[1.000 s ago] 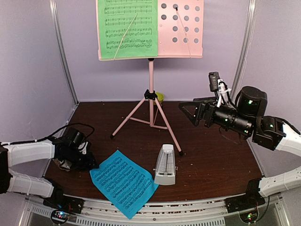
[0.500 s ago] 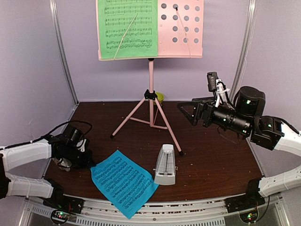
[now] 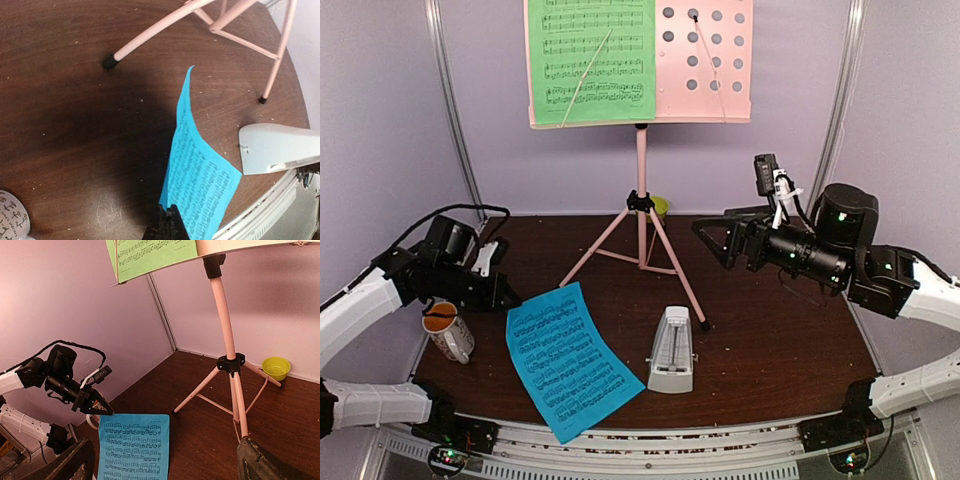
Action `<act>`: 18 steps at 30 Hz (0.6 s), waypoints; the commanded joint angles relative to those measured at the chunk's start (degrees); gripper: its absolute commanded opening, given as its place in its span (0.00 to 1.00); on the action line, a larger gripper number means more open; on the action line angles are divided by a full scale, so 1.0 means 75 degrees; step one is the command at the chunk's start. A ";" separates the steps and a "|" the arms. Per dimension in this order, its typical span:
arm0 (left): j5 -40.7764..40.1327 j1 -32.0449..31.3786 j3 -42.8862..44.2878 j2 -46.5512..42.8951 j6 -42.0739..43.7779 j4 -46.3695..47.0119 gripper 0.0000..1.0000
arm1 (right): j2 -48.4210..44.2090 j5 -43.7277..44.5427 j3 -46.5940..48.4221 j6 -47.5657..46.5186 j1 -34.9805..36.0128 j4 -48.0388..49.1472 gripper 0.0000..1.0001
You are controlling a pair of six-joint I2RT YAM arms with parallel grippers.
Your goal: Set up the instrument practice props
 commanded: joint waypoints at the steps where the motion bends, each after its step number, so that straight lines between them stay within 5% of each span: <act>1: 0.0896 -0.0173 0.0791 -0.0344 0.1076 -0.0496 0.00 | 0.0156 -0.0443 0.0116 -0.0599 0.0047 0.0236 1.00; 12: 0.1996 -0.1304 0.2198 -0.0862 0.1801 -0.0819 0.00 | 0.1361 -0.3168 0.1375 -0.2633 0.0121 -0.0390 1.00; 18: 0.2374 -0.1884 0.2561 -0.0686 0.1905 -0.0820 0.00 | 0.2598 -0.2947 0.3377 -0.4952 0.0897 -0.2115 1.00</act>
